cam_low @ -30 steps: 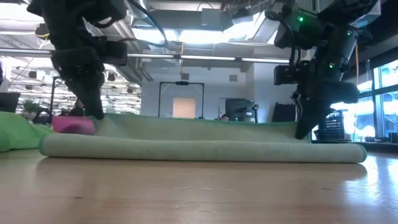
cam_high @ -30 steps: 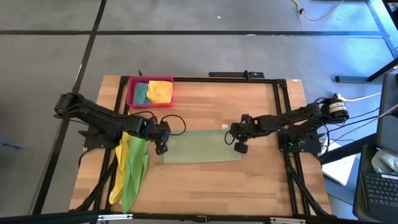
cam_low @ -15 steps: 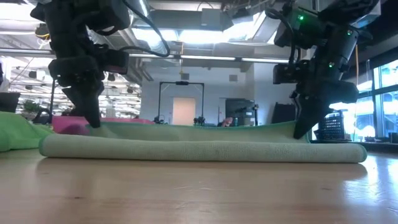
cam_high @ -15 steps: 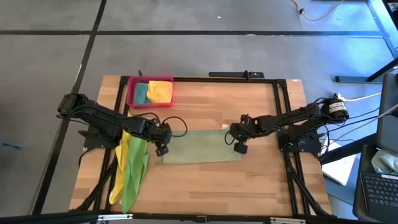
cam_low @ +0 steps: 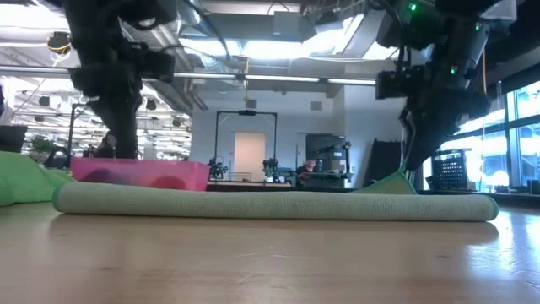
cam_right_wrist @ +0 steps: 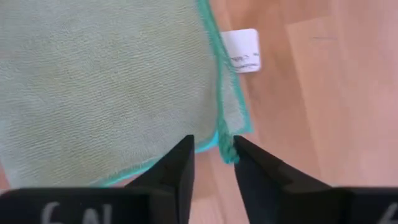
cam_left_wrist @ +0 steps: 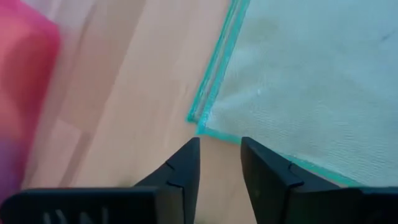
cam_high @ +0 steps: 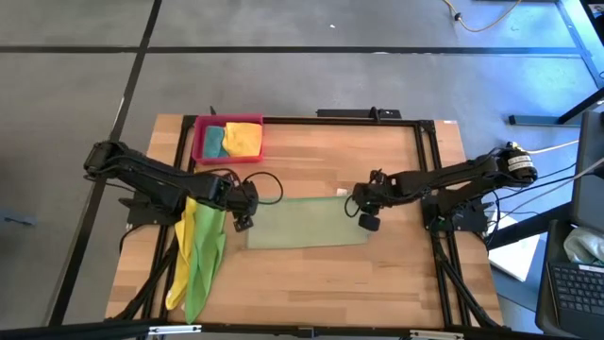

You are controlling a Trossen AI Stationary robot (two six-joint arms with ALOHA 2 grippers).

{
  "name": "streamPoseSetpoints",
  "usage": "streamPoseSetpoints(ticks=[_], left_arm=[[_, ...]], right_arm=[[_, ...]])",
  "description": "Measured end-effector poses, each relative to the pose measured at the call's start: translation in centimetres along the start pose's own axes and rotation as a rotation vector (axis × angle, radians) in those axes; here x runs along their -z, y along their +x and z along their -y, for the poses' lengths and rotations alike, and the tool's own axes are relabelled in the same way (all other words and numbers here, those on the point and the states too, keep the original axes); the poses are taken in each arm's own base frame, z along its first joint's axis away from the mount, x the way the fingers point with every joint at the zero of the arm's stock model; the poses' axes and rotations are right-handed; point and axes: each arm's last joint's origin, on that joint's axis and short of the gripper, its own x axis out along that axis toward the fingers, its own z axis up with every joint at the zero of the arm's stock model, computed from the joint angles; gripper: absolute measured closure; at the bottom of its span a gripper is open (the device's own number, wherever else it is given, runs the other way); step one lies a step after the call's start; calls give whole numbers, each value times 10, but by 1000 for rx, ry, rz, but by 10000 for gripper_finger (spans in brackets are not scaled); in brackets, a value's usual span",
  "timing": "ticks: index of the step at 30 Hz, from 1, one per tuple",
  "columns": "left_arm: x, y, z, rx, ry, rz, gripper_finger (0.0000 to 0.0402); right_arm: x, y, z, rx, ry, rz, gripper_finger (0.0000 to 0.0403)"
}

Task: Fold microfiber towels
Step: Fold the light green microfiber towel

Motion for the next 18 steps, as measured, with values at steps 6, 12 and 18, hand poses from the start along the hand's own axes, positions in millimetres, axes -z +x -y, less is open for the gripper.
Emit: streamPoseSetpoints(ticks=[6,12,18], left_arm=[[0,-21,0,90,-37,59,296],[3,-32,14,183,-95,127,297],[9,-35,25,200,-113,134,297]], right_arm=[[1,-30,9,71,13,34,258],[-3,-66,20,157,134,118,242],[-4,-81,23,99,248,199,240]])
